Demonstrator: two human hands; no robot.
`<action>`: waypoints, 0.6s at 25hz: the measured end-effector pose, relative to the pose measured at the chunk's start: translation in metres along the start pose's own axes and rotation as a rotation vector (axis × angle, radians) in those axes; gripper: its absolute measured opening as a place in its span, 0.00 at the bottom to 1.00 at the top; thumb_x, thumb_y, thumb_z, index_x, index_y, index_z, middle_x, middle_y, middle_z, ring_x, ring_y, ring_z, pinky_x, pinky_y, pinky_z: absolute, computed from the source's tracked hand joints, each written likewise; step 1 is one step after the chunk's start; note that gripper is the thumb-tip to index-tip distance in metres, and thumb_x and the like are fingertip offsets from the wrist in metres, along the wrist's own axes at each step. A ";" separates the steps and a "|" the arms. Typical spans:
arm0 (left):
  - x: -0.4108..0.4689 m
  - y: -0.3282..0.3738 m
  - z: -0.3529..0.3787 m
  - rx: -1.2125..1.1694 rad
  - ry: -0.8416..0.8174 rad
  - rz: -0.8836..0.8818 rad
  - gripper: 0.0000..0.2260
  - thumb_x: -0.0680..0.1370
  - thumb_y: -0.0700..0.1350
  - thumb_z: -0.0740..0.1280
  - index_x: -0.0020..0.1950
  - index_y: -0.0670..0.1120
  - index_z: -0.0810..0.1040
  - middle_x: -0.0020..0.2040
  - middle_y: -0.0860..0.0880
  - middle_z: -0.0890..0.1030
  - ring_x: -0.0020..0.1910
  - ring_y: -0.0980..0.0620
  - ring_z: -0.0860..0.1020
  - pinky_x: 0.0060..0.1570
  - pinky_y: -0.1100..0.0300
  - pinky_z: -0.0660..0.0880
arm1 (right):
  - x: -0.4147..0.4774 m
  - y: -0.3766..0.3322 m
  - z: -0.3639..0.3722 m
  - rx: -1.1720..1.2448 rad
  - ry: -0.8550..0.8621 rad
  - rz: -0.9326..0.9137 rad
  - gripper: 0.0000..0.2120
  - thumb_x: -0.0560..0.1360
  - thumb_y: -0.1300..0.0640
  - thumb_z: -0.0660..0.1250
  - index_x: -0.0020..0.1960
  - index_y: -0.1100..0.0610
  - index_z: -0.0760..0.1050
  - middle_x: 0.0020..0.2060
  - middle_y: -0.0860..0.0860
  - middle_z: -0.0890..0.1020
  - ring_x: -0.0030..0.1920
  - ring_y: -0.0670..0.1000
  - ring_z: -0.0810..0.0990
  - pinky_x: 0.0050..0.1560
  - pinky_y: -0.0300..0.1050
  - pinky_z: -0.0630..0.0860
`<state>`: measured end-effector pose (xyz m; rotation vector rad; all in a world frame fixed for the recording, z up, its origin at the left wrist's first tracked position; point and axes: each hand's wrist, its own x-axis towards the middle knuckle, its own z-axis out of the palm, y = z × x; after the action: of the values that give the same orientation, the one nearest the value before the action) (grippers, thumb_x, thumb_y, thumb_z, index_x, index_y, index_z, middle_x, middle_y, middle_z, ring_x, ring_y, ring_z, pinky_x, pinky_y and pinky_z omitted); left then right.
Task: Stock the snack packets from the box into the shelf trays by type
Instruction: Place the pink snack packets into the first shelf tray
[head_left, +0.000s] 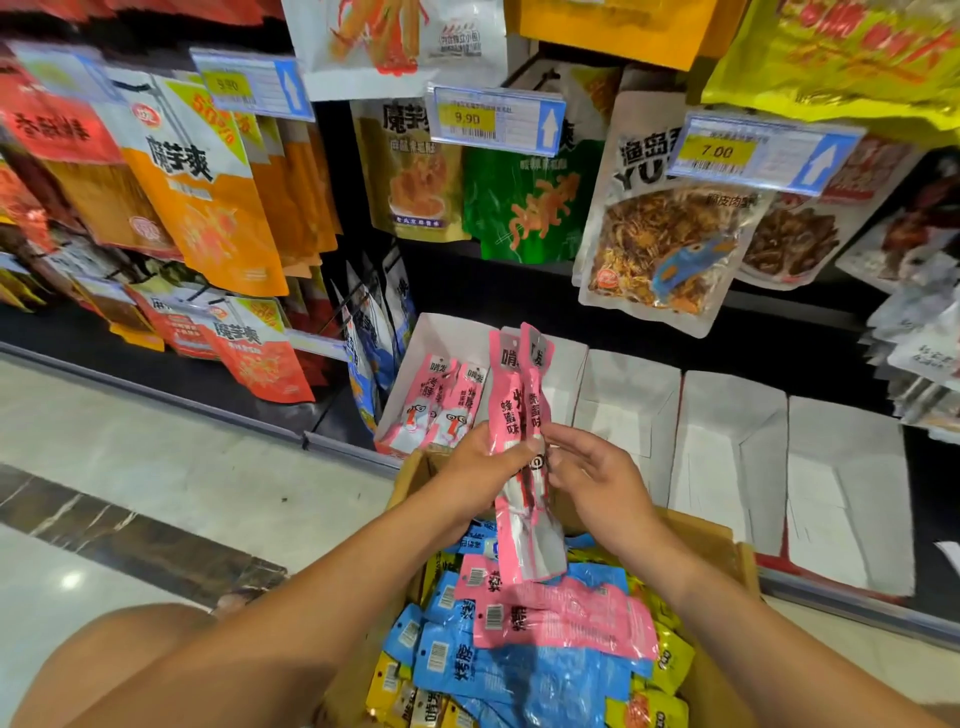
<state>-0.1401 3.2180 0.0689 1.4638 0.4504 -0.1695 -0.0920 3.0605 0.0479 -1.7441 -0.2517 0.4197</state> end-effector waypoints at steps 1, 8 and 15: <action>0.001 -0.002 -0.002 0.012 0.024 0.005 0.06 0.83 0.45 0.68 0.57 0.56 0.79 0.52 0.53 0.87 0.50 0.54 0.85 0.49 0.59 0.81 | 0.000 -0.001 -0.002 -0.016 0.006 0.002 0.17 0.80 0.63 0.66 0.59 0.43 0.81 0.54 0.45 0.85 0.56 0.43 0.82 0.58 0.44 0.80; 0.009 -0.009 -0.016 0.041 0.065 -0.007 0.10 0.83 0.41 0.67 0.63 0.52 0.79 0.56 0.51 0.86 0.54 0.50 0.85 0.60 0.48 0.80 | 0.004 -0.006 -0.008 -0.109 0.158 0.100 0.11 0.77 0.55 0.72 0.57 0.46 0.78 0.52 0.42 0.82 0.46 0.46 0.83 0.44 0.41 0.80; 0.013 -0.009 -0.040 0.078 0.082 0.013 0.13 0.81 0.45 0.70 0.65 0.54 0.78 0.58 0.54 0.86 0.56 0.51 0.84 0.63 0.46 0.79 | 0.004 -0.010 0.007 -0.057 -0.003 0.231 0.06 0.78 0.55 0.71 0.49 0.56 0.84 0.26 0.47 0.80 0.29 0.45 0.75 0.30 0.31 0.71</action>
<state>-0.1392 3.2583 0.0537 1.5537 0.5048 -0.1179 -0.0910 3.0703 0.0563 -1.8353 -0.0640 0.5876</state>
